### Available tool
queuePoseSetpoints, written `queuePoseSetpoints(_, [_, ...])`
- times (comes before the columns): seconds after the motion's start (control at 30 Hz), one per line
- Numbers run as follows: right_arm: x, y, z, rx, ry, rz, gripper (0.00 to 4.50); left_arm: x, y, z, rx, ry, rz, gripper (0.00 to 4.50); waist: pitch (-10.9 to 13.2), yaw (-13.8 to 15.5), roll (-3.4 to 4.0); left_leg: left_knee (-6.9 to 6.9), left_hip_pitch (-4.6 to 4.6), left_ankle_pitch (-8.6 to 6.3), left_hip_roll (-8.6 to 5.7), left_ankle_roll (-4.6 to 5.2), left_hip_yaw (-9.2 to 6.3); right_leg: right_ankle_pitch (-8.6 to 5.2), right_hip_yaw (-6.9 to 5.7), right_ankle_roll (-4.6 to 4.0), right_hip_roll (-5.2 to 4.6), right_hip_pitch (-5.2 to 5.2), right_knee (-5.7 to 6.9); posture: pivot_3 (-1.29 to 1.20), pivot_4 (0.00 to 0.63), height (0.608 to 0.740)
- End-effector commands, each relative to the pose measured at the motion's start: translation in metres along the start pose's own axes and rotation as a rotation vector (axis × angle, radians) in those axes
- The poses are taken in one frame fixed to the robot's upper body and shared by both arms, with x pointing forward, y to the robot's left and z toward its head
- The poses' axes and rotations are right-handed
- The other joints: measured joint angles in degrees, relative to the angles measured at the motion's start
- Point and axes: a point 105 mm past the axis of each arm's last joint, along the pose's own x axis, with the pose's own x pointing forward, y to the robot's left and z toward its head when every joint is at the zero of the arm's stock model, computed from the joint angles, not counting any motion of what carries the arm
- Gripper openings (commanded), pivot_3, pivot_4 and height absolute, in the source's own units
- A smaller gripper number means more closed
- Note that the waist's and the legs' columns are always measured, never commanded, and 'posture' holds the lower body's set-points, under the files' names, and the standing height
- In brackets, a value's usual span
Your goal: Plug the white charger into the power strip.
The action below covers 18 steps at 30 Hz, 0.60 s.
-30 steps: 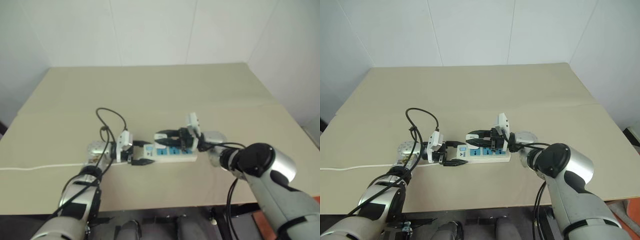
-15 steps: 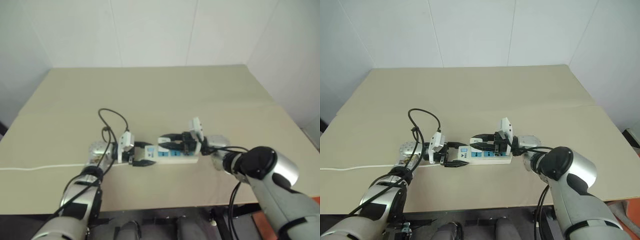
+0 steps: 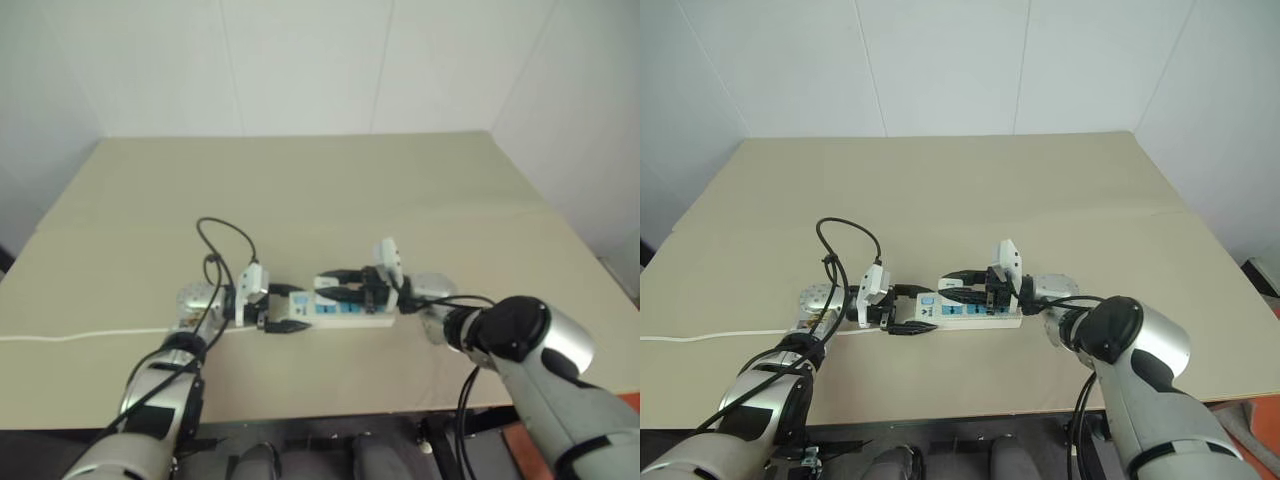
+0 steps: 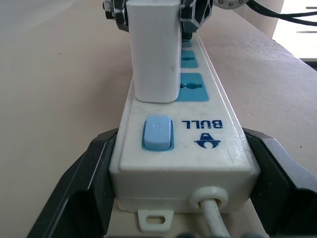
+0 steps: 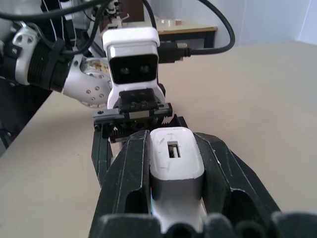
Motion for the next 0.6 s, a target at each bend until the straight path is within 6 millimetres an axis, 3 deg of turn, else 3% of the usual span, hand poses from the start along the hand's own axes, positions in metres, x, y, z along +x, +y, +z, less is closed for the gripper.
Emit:
queuePoseSetpoints(0.03, [-0.006, 0.023, -0.036, 0.102, 0.112, 0.04, 1.12, -0.001, 0.002, 0.003, 0.026, -0.003, 0.006, 3.27, -0.2, -0.1, -0.2, -0.01, 0.04, 0.0, 0.0, 0.0, 0.0, 0.0, 0.0, 0.0, 0.0, 0.03, 0.0, 0.0, 0.15, 0.74])
queuePoseSetpoints(0.3, [-0.009, 0.031, -0.046, 0.11, 0.109, 0.026, 1.12, -0.002, 0.001, 0.003, 0.0, -0.009, -0.006, 3.27, -0.5, -0.3, -0.55, -0.07, 0.21, -0.01, 0.02, -0.01, 0.0, -0.01, 0.01, 0.01, 0.0, 0.21, -0.05, 0.0, 0.15, 0.74])
queuePoseSetpoints(0.43, [-0.008, 0.028, -0.039, 0.122, 0.063, 0.025, 1.12, -0.002, 0.001, 0.004, 0.001, -0.012, -0.005, 3.27, -0.5, -0.3, -0.58, -0.08, 0.24, -0.01, 0.02, -0.01, 0.0, -0.01, 0.0, 0.01, 0.0, 0.24, -0.06, 0.0, 0.15, 0.74])
queuePoseSetpoints(0.6, [-0.008, 0.027, -0.034, 0.084, 0.048, 0.031, 2.84, -0.002, 0.002, 0.004, 0.011, -0.012, -0.001, 3.27, -0.5, -0.2, -0.61, -0.17, 0.18, -0.02, 0.02, -0.02, -0.01, -0.01, -0.01, 0.01, 0.0, 0.19, -0.14, 0.0, 0.15, 0.74])
